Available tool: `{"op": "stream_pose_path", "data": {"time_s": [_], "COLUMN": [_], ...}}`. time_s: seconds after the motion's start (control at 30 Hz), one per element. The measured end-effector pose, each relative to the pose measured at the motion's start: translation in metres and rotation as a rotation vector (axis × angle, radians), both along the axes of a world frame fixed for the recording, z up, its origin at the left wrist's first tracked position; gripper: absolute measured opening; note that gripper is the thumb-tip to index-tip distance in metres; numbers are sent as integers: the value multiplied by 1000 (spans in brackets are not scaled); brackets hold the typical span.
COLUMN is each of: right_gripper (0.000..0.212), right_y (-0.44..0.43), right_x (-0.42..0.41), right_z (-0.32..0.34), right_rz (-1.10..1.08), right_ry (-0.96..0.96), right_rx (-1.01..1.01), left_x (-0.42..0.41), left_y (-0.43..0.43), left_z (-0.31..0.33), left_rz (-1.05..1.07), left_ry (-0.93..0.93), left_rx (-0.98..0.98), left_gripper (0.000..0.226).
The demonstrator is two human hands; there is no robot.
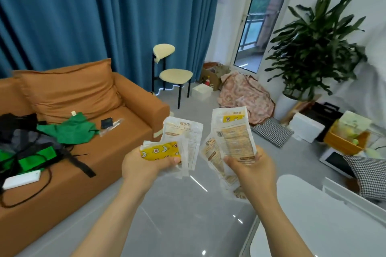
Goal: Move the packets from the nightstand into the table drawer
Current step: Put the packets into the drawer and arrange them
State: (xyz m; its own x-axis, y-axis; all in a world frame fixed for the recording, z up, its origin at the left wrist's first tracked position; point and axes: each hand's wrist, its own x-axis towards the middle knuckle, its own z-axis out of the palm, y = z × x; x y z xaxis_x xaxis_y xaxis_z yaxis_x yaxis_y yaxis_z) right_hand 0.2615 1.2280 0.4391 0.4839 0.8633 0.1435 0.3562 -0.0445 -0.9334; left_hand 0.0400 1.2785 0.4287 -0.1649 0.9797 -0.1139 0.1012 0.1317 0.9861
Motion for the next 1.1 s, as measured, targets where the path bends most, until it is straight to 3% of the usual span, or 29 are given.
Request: {"op": "stream_pose_path", "data": {"time_s": [0.17,0.4,0.53,0.9,1.1], "right_gripper": [27,29,29,29,28], "right_y": [63,138,165,250,308], "right_x": [58,147,192,314,370], "right_z": [-4,-8,-12,-35,-39], "right_rz": [-71,-166,-240,-548,-701], "right_ry": [28,42,49,-12,26], "right_rx": [25,23,21,-44,-77], "left_x": [65,158,212,368,453], "left_y": [72,165,209,352,438], "left_z": [12,18,16,-8,-13], "left_rz": [-95,-199,-261,-548,-719], "left_ry": [-2,41,34,-29,25], "left_rx": [36,40,23,-24,-54], "left_gripper": [32,59,36,33,34]}}
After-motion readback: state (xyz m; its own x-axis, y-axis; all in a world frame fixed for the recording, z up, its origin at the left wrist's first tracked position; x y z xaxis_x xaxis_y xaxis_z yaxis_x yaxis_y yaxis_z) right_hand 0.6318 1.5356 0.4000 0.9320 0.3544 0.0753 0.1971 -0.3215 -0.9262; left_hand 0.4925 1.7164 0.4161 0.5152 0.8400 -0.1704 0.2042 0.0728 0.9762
